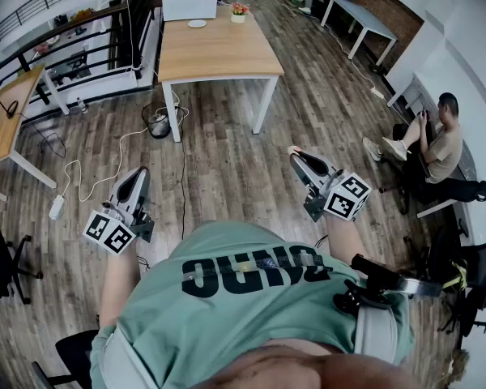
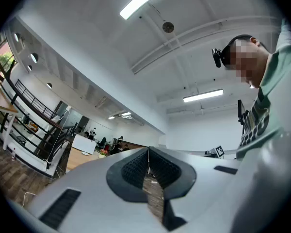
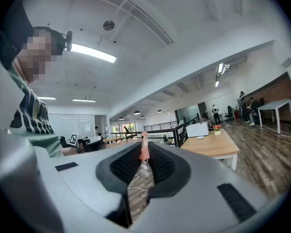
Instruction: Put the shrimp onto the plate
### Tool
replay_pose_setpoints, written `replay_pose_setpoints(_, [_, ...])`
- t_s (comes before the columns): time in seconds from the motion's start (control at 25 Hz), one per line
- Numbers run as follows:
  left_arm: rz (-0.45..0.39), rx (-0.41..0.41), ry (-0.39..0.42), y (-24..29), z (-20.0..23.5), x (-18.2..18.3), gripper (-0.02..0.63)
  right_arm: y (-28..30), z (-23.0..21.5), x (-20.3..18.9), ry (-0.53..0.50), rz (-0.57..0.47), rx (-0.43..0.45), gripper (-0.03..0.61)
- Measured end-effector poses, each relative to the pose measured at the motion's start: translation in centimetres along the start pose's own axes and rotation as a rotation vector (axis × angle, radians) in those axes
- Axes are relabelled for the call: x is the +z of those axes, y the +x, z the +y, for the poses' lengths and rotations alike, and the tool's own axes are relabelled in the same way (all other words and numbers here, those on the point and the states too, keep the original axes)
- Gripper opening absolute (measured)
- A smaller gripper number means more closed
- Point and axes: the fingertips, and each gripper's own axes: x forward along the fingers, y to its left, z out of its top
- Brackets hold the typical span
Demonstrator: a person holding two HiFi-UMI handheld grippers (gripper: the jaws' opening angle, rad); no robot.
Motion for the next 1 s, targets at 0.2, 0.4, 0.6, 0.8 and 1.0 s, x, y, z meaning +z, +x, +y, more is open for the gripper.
replay_pose_setpoints(0.2, [-0.005,-0.006,0.0,0.6,0.1,0.3,0.012,0.1,-0.1,0.5,0.022,-0.002,-0.009,0.051])
replay_pose_setpoints(0.4, [0.002,-0.015,0.003,0.8,-0.2,0.0,0.012,-0.3,-0.2,0.4,0.018,-0.013,-0.005,0.051])
replay_pose_setpoints(0.6, [-0.003,-0.016,0.004,0.7,-0.3,0.2,0.012,-0.4,-0.1,0.5,0.026,-0.017,-0.006,0.051])
replay_pose_setpoints(0.8, [-0.006,-0.017,0.003,0.4,-0.4,0.6,0.012,-0.4,0.3,0.9,0.025,-0.021,-0.007,0.051])
replay_pose_setpoints(1.0, [-0.006,-0.016,0.005,0.3,-0.5,0.6,0.012,-0.5,0.6,1.3,0.032,-0.036,0.008,0.051])
